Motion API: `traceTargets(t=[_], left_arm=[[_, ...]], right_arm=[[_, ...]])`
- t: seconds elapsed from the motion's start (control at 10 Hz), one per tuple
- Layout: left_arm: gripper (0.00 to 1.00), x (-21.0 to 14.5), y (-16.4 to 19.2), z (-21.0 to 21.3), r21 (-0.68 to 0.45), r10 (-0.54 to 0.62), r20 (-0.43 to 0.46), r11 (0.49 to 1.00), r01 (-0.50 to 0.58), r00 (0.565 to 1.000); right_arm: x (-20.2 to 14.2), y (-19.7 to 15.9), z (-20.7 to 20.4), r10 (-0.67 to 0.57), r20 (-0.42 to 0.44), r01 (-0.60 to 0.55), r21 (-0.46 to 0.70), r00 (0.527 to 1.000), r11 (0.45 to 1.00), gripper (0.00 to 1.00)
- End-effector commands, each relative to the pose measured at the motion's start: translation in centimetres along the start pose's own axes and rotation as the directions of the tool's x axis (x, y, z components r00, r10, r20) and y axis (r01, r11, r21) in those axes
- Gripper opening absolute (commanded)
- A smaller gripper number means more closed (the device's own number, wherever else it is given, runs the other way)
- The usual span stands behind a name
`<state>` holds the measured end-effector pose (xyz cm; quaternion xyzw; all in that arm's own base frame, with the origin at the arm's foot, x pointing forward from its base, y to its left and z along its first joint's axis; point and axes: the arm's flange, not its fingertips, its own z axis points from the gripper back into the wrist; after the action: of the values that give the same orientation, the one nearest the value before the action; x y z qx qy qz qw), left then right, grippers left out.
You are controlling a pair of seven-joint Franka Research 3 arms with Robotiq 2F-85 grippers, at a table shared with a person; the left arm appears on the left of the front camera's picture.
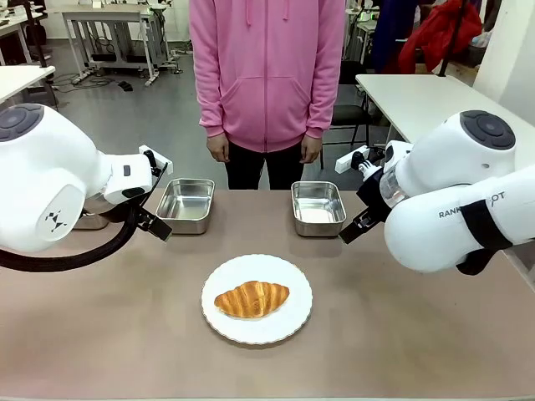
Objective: Place the bread in the container.
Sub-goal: Place the Butter Roll into the Airtight Container indicated by the human.
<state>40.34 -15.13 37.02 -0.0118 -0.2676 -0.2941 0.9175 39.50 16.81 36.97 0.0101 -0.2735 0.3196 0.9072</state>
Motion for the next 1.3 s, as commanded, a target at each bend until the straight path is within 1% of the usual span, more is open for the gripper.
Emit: traceTargets(t=[0.0, 0.4, 0.5, 0.6, 0.7, 0.9, 1.0, 1.1, 1.2], left_arm=[[1.0, 0.0, 0.0, 0.0, 0.0, -0.001, 0.0, 1.0, 0.001, 1.0], [1.0, 0.0, 0.0, 0.0, 0.0, 0.0, 0.0, 1.0, 0.0, 1.0], [1.0, 0.2, 2.0, 1.4, -0.008, -0.002, 0.04, 1.0, 0.003, 0.999], [1.0, 0.6, 4.0, 3.1, -0.028, 0.002, 0.067, 1.0, 0.0, 0.998], [1.0, 1.1, 6.3, 4.5, -0.081, -0.005, 0.076, 0.997, 0.011, 0.997], [1.0, 2.0, 10.6, 7.8, -0.158, -0.031, 0.107, 0.986, 0.048, 0.994], [1.0, 1.9, 12.7, 9.1, -0.194, -0.055, 0.11, 0.978, 0.075, 0.992], [1.0, 1.3, 15.2, 9.8, -0.225, -0.069, 0.108, 0.97, 0.092, 0.992], [1.0, 0.3, 18.4, 10.3, -0.273, -0.114, 0.111, 0.952, 0.14, 0.987]], right_arm=[[0.0, 0.0, 0.0, -0.001, 0.0, 0.001, 0.0, 1.0, 1.0, 1.0], [0.0, 0.0, 0.0, 0.0, 0.0, 0.0, 0.0, 1.0, 1.0, 1.0], [-0.5, -2.1, 1.3, -0.036, 0.029, 0.036, -0.019, 0.999, 0.999, 1.0], [-1.4, -4.4, 2.6, -0.048, 0.057, 0.05, -0.025, 0.997, 0.998, 1.0], [-2.7, -6.5, 3.8, -0.067, 0.08, 0.07, -0.037, 0.995, 0.997, 1.0], [-6.9, -10.6, 6.3, -0.111, 0.154, 0.12, -0.054, 0.982, 0.991, 1.0], [-8.9, -11.8, 7.1, -0.128, 0.194, 0.141, -0.05, 0.973, 0.989, 1.0], [-10.9, -13.0, 7.6, -0.128, 0.233, 0.142, -0.045, 0.964, 0.989, 1.0], [-12.8, -14.4, 8.0, -0.109, 0.276, 0.123, -0.034, 0.955, 0.992, 1.0]])
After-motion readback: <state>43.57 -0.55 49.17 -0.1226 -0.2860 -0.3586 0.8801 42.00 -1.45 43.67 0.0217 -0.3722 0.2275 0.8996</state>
